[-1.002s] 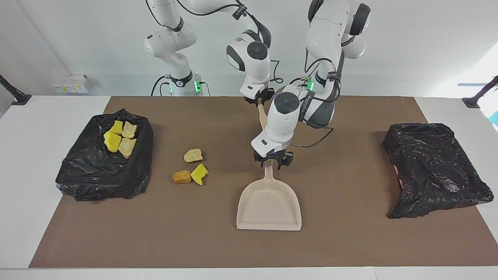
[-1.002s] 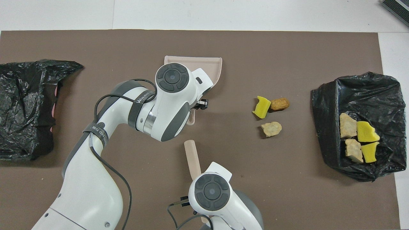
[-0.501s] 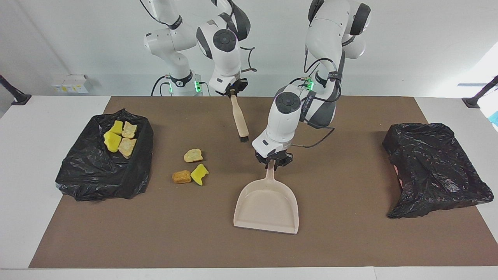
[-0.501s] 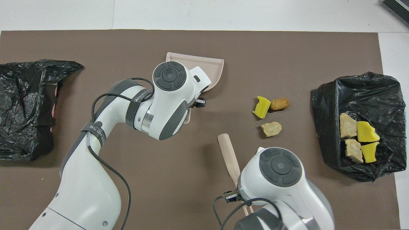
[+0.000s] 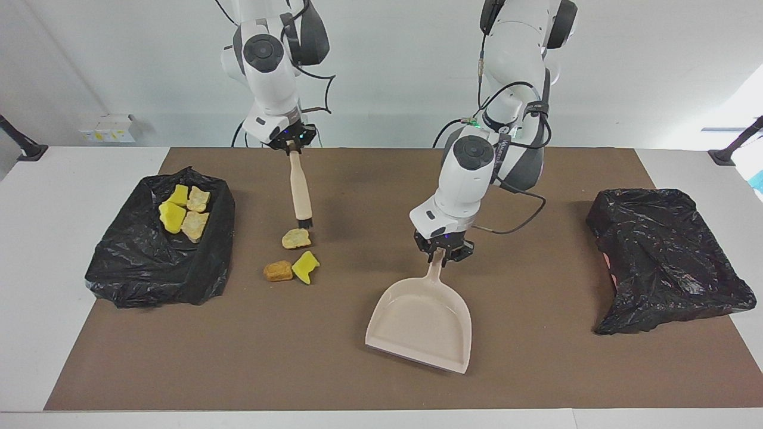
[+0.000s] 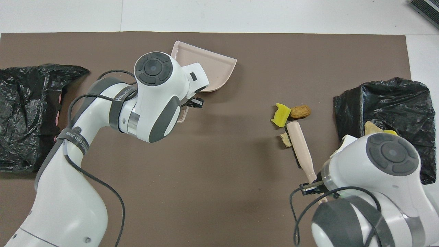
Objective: Sweep and dump trash in bin
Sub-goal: 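Lift the brush with the right gripper toward the remaining debris, then sweep the remaining debris into the dustpan with the right gripper's brush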
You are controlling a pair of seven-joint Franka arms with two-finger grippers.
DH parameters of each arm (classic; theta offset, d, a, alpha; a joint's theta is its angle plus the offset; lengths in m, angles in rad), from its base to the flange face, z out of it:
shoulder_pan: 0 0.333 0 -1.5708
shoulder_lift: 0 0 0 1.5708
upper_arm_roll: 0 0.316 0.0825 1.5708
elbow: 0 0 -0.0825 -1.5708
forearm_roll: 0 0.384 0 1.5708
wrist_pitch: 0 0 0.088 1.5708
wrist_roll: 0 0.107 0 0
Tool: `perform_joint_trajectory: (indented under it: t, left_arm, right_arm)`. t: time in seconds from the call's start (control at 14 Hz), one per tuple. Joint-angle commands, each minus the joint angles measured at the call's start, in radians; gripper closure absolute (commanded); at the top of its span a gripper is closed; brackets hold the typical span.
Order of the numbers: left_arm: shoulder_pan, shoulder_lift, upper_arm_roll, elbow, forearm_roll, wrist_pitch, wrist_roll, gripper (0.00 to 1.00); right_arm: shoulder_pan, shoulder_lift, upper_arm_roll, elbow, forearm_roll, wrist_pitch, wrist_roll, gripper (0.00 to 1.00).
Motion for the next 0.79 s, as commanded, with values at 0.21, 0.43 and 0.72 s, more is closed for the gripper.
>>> perform_joint_trajectory:
  t: [0.21, 0.43, 0.72]
  left_arm:
    - [0.046, -0.092, -0.004, -0.112, 0.0, -0.032, 0.562, 1.0]
    - [0.046, -0.094, -0.004, -0.112, 0.0, -0.024, 0.781, 1.0]
    - [0.031, -0.093, -0.004, -0.11, 0.041, -0.03, 0.917, 1.0]
  right_arm:
    - [-0.155, 0.198, 0.016, 0.023, -0.27, 0.231, -0.037, 1.0]
    - [-0.176, 0.265, 0.017, 0.02, -0.29, 0.297, -0.025, 1.0]
    - [-0.158, 0.264, 0.025, -0.006, -0.234, 0.285, 0.051, 1.0]
